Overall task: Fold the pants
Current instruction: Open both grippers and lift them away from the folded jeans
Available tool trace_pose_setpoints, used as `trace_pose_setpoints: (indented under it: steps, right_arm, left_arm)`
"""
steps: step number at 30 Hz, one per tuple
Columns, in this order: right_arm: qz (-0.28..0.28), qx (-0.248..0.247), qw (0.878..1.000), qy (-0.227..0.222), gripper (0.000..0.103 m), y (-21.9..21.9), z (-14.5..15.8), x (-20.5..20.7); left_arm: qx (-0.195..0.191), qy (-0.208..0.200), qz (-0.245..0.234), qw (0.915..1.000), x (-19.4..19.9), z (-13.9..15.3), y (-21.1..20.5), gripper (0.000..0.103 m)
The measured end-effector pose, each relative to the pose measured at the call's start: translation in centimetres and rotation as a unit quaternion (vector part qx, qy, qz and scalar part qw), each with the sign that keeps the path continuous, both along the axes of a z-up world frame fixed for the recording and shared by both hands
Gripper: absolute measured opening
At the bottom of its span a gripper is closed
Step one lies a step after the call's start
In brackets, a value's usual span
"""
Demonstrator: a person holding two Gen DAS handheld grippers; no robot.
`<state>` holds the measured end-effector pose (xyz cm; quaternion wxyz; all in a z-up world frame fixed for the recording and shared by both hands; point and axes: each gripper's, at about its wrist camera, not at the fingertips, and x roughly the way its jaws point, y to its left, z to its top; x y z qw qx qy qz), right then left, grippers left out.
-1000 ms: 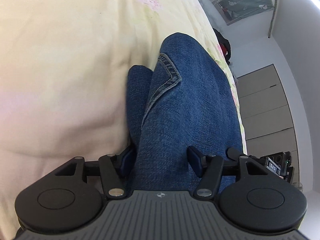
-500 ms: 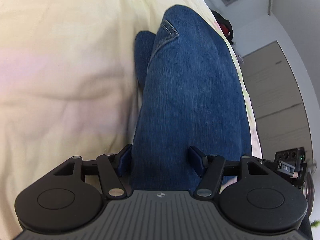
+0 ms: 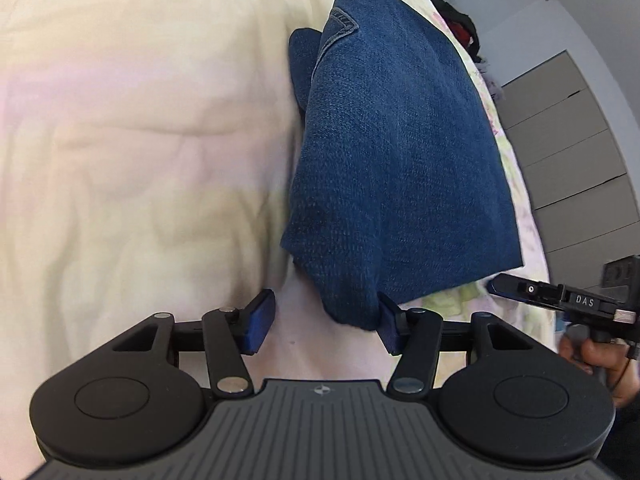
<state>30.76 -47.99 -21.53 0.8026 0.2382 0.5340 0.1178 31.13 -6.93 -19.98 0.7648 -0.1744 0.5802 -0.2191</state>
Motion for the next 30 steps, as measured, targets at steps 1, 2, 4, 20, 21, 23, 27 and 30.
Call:
trace_pose_setpoints:
  steps: [1,2,4,20,21,23,27,30]
  right_arm:
    - [0.004,-0.038,0.999,0.002,0.059,0.5,0.6,-0.5]
    - [0.01,-0.074,0.997,-0.001,0.059,1.1,1.3,-1.2]
    - [0.024,-0.119,0.993,-0.013,0.063,1.4,2.8,-2.9]
    - [0.021,-0.259,0.954,-0.148,0.082,10.2,17.6,-12.0]
    - [0.012,-0.255,0.954,-0.158,0.082,10.8,18.5,-12.9]
    - [-0.007,-0.251,0.952,-0.174,0.082,11.6,19.7,-14.5]
    - [-0.034,-0.259,0.944,-0.203,0.082,13.8,21.3,-17.8]
    - [-0.061,-0.28,0.935,-0.207,0.082,15.6,21.9,-19.8]
  left_arm:
    - [0.013,0.0,0.003,0.9999,-0.2,0.4,-0.4,0.065]
    - [0.026,0.001,0.005,0.9997,-0.5,0.7,-0.4,0.065]
    - [0.059,-0.003,0.001,0.9983,-1.3,1.7,-0.5,0.061]
    - [0.101,-0.183,0.053,0.9764,-9.7,17.5,-1.7,0.093]
    - [0.104,-0.19,0.058,0.9744,-10.4,17.9,-2.0,0.093]
    - [0.127,-0.206,0.065,0.968,-11.9,18.7,-2.5,0.093]
    - [0.178,-0.243,0.074,0.9506,-15.3,20.3,-3.7,0.103]
    - [0.204,-0.256,0.057,0.9432,-17.2,20.9,-5.0,0.103]
